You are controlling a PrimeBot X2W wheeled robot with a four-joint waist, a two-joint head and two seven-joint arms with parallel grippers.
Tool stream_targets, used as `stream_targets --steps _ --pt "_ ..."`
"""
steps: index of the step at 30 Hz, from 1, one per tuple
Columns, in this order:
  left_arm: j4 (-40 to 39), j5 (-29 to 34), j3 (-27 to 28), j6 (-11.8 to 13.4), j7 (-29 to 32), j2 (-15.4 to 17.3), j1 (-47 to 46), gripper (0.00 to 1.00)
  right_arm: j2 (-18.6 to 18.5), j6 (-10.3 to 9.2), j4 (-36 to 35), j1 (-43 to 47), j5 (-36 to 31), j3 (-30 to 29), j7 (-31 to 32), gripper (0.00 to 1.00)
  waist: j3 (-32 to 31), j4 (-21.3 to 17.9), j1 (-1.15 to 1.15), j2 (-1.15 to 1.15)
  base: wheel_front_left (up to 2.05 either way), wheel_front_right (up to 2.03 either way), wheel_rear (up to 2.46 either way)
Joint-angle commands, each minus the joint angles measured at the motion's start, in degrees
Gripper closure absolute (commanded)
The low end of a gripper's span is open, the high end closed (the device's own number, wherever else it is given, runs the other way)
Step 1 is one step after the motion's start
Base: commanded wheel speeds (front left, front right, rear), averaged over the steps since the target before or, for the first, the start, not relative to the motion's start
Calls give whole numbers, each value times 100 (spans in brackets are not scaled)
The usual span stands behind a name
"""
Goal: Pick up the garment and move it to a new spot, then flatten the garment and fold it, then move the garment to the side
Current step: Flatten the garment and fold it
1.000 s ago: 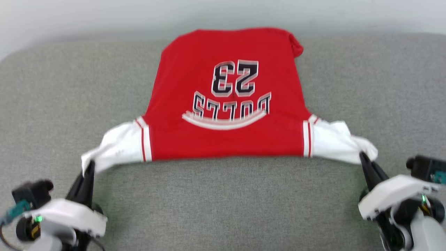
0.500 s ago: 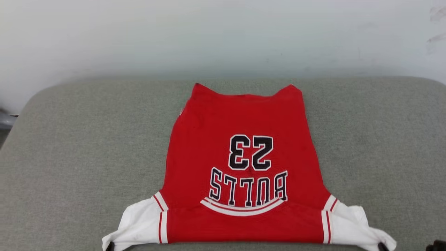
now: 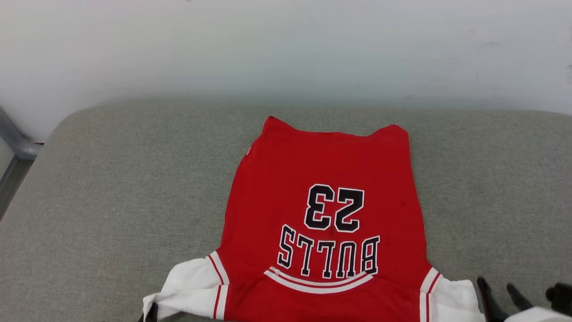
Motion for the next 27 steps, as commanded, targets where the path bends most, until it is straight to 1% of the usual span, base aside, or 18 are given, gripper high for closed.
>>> stream_targets --steps 1,5,7,9,14,17,21,27 --pt "-52 48 11 -15 -43 -28 -111 100 2 -3 -70 -206 -115 -28 -66 0 49 34 0 0 0 0 0" --pt "-252 189 39 -51 -60 -38 -333 100 3 -3 -92 -1019 -384 -129 -146 0 261 128 0 0 0 0 0" --pt "-341 277 42 -91 -70 -47 -463 100 3 -2 44 -1542 -618 -197 -96 0 389 211 0 0 0 0 0" --pt "-429 369 -6 -153 -76 -69 -631 100 -11 -3 235 -1969 -842 -266 -8 0 532 350 0 0 0 0 0" --pt "-497 599 -132 -367 -84 -126 -1104 100 -275 -3 1025 -3213 -1167 -345 369 0 923 730 0 0 0 0 0" --pt "-491 734 -197 -491 -87 -204 -1376 100 -482 -6 1584 -3903 -1297 -476 716 0 1131 972 0 0 0 0 0" --pt "-545 888 -218 -659 -88 -366 -1695 100 -797 -3 2219 -4697 -1611 -555 1396 0 1419 1283 0 0 0 0 0" --pt "-725 1100 -221 -809 -84 -661 -2093 100 -1096 -4 2732 -5710 -2094 -703 2276 0 1908 1644 0 0 0 0 0"
